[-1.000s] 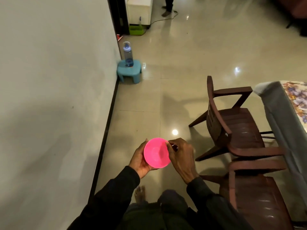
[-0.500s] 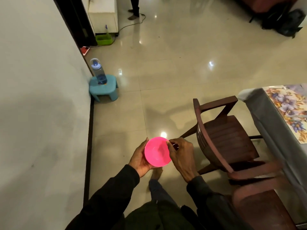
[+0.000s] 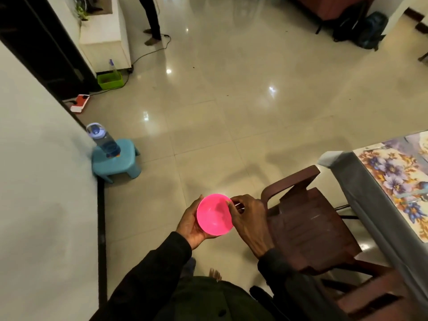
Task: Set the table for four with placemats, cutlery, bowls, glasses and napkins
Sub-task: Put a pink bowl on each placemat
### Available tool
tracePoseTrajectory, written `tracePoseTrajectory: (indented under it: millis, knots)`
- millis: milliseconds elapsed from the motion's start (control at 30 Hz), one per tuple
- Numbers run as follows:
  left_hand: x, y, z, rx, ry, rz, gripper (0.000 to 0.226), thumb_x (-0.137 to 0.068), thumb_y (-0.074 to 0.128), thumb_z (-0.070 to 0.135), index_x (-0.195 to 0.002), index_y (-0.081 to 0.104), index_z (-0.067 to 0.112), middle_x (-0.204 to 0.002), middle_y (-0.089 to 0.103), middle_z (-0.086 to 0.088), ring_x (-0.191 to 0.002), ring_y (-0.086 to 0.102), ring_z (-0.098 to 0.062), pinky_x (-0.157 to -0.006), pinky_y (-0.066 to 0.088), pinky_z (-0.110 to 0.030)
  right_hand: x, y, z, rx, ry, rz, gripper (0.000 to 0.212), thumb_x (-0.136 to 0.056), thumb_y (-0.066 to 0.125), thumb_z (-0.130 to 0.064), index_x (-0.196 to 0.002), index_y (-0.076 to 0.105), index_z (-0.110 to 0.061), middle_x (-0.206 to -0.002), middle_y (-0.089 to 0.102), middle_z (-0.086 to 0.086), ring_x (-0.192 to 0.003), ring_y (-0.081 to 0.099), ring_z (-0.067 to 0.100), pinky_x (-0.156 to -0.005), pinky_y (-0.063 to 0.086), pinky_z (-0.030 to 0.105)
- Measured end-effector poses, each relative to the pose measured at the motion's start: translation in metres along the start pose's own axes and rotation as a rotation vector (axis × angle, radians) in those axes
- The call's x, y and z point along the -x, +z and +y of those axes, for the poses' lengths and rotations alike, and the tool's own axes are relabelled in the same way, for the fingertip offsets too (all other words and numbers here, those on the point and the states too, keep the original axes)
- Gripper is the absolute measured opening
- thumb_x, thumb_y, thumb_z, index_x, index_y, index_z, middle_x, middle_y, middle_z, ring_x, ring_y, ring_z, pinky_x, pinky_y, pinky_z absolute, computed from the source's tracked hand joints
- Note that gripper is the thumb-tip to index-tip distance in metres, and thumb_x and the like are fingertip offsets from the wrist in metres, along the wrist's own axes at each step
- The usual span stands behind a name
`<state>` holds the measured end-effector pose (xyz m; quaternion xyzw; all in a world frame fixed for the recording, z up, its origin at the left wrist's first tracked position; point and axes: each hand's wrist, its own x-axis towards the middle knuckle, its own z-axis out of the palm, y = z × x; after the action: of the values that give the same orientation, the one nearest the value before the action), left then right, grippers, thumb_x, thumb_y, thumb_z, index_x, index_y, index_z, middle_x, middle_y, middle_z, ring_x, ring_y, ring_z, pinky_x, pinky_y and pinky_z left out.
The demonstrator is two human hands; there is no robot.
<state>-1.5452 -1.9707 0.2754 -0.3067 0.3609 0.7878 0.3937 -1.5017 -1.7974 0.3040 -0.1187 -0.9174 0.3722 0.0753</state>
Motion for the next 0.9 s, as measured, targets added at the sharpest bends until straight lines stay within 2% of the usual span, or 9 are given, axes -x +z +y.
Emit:
tracePoseTrajectory:
  millis: [133, 333, 533, 733, 900]
  knots:
    - [-0.056, 0.032, 0.048, -0.023, -0.066, -0.034, 0.053, -0.091, 0.067, 0.045, -0.135, 0.059, 0.017, -0.134, 0.06, -0.023, -0.123, 0.054, -0.046, -0.1, 0.046, -0.066, -0.065, 0.008, 0.01, -0.016, 0.071, 0.07, 0.032, -0.097, 0.064, -0.044, -0.103, 0.078, -0.017, -0.095, 0.075, -0.001, -0.074, 0.063, 0.005, -0.064, 0.044, 0.007]
    - [-0.129, 0.084, 0.134, -0.133, -0.17, -0.1, 0.055, -0.089, 0.069, 0.044, -0.136, 0.058, 0.016, -0.136, 0.058, -0.024, -0.128, 0.05, -0.048, -0.104, 0.042, -0.067, -0.161, 0.016, 0.013, 0.013, 0.19, 0.182, 0.033, -0.097, 0.063, -0.046, -0.103, 0.078, -0.017, -0.096, 0.076, -0.001, -0.076, 0.067, 0.009, -0.067, 0.059, 0.025]
    - [-0.192, 0.135, 0.213, -0.301, -0.25, -0.165, 0.064, -0.086, 0.072, 0.046, -0.14, 0.056, 0.016, -0.141, 0.055, -0.025, -0.132, 0.048, -0.049, -0.106, 0.039, -0.068, -0.248, 0.012, 0.005, 0.057, 0.299, 0.289, 0.027, -0.098, 0.065, -0.039, -0.101, 0.079, -0.016, -0.093, 0.076, 0.001, -0.075, 0.067, 0.012, -0.068, 0.06, 0.032]
    - [-0.24, 0.193, 0.251, -0.362, -0.332, -0.199, 0.062, -0.086, 0.072, 0.044, -0.138, 0.058, 0.014, -0.136, 0.058, -0.025, -0.13, 0.05, -0.049, -0.104, 0.043, -0.066, -0.306, -0.003, 0.017, 0.064, 0.407, 0.363, 0.025, -0.098, 0.066, -0.035, -0.102, 0.078, -0.015, -0.094, 0.076, 0.003, -0.078, 0.067, 0.014, -0.07, 0.06, 0.031]
    - [-0.291, 0.253, 0.258, -0.436, -0.397, -0.233, 0.061, -0.088, 0.072, 0.043, -0.139, 0.058, 0.013, -0.141, 0.055, -0.025, -0.131, 0.049, -0.049, -0.1, 0.046, -0.065, -0.349, -0.031, 0.047, 0.031, 0.522, 0.434, 0.025, -0.096, 0.069, -0.032, -0.104, 0.078, -0.011, -0.096, 0.076, 0.005, -0.081, 0.07, 0.016, -0.072, 0.061, 0.032]
